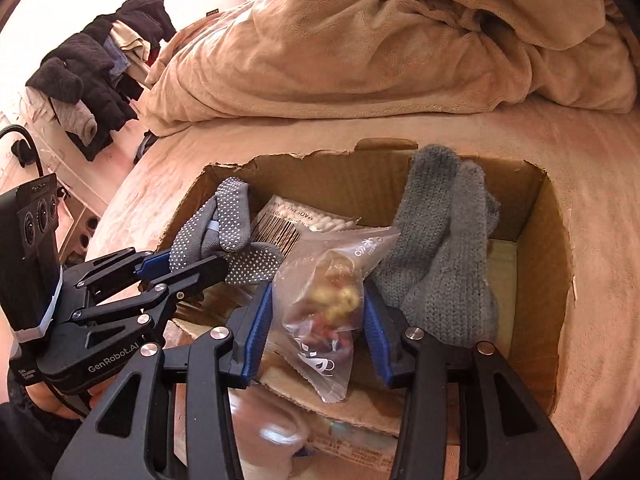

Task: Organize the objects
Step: 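Withdraw both open tools from the box toward the remaining items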

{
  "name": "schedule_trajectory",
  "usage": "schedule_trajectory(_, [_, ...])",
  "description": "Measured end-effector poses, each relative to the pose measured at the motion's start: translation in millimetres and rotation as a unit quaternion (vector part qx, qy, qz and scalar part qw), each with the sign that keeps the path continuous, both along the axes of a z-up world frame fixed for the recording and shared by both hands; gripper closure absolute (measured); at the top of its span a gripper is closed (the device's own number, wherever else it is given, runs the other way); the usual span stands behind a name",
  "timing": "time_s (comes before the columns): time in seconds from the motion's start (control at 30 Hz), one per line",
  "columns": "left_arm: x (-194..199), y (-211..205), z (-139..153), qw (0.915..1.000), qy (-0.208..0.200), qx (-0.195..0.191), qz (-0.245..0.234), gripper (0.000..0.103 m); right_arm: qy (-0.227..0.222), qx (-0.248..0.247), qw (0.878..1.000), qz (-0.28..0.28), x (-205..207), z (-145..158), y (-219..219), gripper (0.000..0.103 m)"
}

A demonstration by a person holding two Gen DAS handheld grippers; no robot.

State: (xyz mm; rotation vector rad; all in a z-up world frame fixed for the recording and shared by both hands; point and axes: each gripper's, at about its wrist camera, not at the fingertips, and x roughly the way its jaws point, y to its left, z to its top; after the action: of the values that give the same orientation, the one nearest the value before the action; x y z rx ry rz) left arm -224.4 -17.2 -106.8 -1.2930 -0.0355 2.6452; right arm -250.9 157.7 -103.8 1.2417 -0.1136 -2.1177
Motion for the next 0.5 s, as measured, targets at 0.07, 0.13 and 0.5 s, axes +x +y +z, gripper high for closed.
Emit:
schedule_trajectory(0.07, [5, 0, 3, 1.0000, 0.002, -0.003, -0.002, 0.068, -0.001, 0.000, 1.000, 0.001, 0, 2, 2, 0.053])
schedule_trajectory(0.13, [10, 0, 7, 1.0000, 0.004, -0.008, -0.001, 0.066, 0.001, -0.002, 1.000, -0.003, 2, 5, 7, 0.051])
schedule_trajectory(0.5, [57, -9, 49, 0.9992, 0.025, 0.004, 0.030, 0.040, 0.048, -0.028, 0.998, -0.039, 41, 57, 41, 0.044])
